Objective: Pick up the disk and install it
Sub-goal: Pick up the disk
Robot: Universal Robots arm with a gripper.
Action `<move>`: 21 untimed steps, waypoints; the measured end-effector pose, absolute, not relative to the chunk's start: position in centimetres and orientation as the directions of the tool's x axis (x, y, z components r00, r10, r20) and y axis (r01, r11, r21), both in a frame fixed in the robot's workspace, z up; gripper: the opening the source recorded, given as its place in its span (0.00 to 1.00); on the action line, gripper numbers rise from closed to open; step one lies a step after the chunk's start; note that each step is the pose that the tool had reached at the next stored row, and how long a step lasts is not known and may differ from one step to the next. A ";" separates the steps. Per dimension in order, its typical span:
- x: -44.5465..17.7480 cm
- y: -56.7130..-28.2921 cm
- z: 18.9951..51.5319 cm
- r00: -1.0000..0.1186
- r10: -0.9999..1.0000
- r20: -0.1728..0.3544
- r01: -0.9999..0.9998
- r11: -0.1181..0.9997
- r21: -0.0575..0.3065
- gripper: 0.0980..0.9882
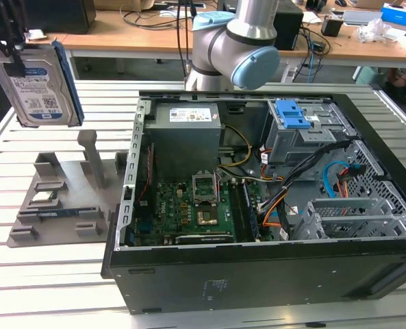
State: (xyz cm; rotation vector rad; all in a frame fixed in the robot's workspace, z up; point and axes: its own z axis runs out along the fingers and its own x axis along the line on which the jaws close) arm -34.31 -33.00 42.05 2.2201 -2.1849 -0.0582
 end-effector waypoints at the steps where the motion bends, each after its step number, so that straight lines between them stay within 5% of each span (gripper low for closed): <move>1: -34.3 -33.0 42.1 0.016 -1.000 -0.008 -0.999 -0.016 0.045 0.30; 21: -34.3 -33.0 44.0 0.016 -1.000 -0.008 -0.999 -0.016 0.045 0.30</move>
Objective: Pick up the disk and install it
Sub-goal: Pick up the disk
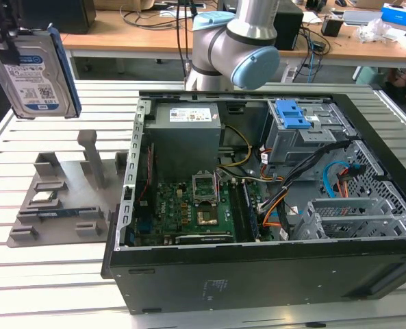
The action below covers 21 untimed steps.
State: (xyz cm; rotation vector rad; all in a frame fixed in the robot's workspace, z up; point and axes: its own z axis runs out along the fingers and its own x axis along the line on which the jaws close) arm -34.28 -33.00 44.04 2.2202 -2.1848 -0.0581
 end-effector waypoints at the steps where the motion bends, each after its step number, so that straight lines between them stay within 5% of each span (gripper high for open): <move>1: -34.3 -33.0 44.2 0.016 -1.000 -0.008 -0.999 -0.016 0.045 0.30; 21: -34.3 -33.0 47.4 0.016 -1.000 -0.008 -0.999 -0.016 0.045 0.30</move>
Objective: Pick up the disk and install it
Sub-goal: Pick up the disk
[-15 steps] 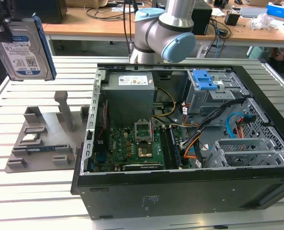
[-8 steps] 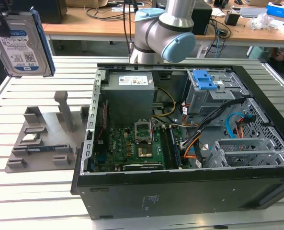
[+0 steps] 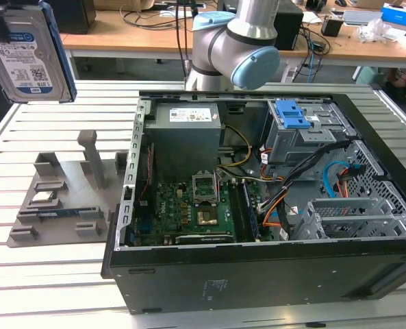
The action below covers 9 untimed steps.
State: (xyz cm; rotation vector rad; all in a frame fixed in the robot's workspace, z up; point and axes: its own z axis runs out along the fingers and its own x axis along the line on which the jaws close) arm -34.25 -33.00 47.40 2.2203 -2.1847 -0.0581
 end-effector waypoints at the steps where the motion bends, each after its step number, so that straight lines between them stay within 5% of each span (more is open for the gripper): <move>1: -34.2 -33.0 47.7 0.016 -1.000 -0.008 -0.999 -0.016 0.045 0.30; 9: -34.3 -32.9 50.1 0.016 -1.000 -0.008 -0.999 -0.016 0.045 0.30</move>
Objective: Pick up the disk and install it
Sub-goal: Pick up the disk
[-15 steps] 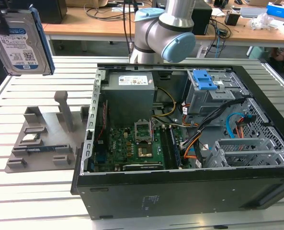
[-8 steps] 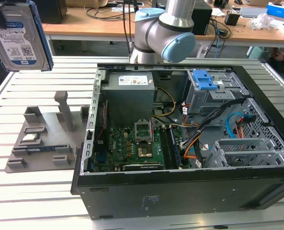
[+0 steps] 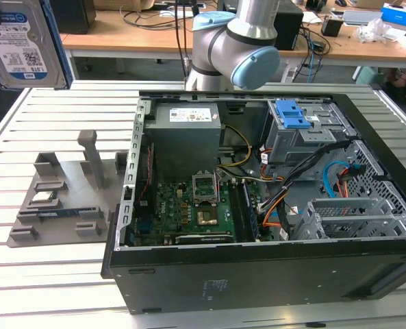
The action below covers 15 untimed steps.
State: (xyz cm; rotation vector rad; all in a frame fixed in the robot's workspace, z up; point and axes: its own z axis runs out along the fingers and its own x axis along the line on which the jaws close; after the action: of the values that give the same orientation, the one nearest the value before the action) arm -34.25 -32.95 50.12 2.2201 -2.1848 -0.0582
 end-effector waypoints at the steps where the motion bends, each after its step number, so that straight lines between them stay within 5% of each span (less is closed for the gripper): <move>1: -34.2 -32.9 50.2 0.016 -1.000 -0.008 -0.999 -0.016 0.045 0.30; 15: -33.3 -32.9 50.3 0.016 -1.000 -0.007 -0.999 -0.016 0.045 0.30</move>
State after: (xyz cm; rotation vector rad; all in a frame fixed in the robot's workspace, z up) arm -33.28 -32.95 50.26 2.2194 -2.1842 -0.0567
